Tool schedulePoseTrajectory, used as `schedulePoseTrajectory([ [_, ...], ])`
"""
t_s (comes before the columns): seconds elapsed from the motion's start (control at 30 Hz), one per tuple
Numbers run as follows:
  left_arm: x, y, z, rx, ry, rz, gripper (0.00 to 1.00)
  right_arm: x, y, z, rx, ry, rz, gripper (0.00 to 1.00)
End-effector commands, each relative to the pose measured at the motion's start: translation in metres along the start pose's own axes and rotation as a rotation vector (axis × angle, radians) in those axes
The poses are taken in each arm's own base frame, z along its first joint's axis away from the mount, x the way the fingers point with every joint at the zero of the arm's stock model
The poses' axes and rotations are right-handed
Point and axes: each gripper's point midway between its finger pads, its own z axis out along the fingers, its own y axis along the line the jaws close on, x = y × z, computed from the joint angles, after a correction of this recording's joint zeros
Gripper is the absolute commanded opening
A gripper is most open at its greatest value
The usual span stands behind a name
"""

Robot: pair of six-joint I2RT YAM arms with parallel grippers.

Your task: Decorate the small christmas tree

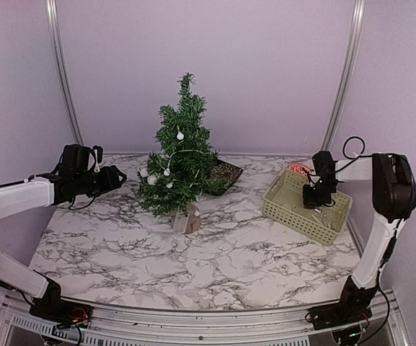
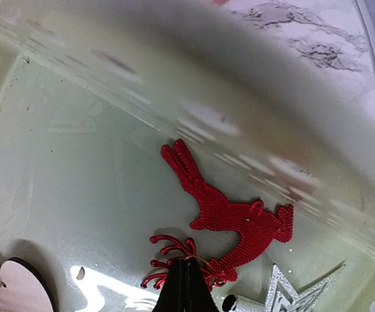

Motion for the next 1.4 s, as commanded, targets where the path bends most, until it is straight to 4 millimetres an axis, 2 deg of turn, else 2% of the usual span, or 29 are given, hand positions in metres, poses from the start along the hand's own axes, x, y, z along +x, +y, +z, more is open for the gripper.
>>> schedulePoseTrajectory([
  [0.0,-0.004,0.000,0.000,-0.010,0.002,0.020,0.69,-0.018,-0.005,-0.024,0.006,-0.075,0.011,0.00],
  [0.2,-0.005,-0.001,0.001,-0.004,0.004,0.020,0.69,-0.031,-0.005,-0.059,-0.006,-0.142,-0.006,0.00],
  [0.4,-0.008,-0.003,-0.002,0.001,-0.007,0.035,0.69,-0.041,0.004,-0.093,-0.066,-0.204,-0.035,0.00],
  [0.8,-0.019,-0.018,-0.021,0.057,-0.051,0.054,0.71,-0.053,0.052,-0.193,-0.380,-0.352,-0.096,0.00],
  [0.97,-0.020,-0.026,-0.035,0.098,-0.070,0.075,0.71,-0.043,0.079,-0.232,-0.513,-0.364,-0.150,0.00],
  [1.13,-0.018,-0.036,-0.054,0.159,-0.087,0.090,0.70,-0.018,0.116,-0.257,-0.615,-0.329,-0.248,0.00],
  [1.37,0.001,-0.066,-0.096,0.325,-0.147,0.148,0.67,0.016,0.152,-0.296,-0.753,-0.329,-0.369,0.00],
])
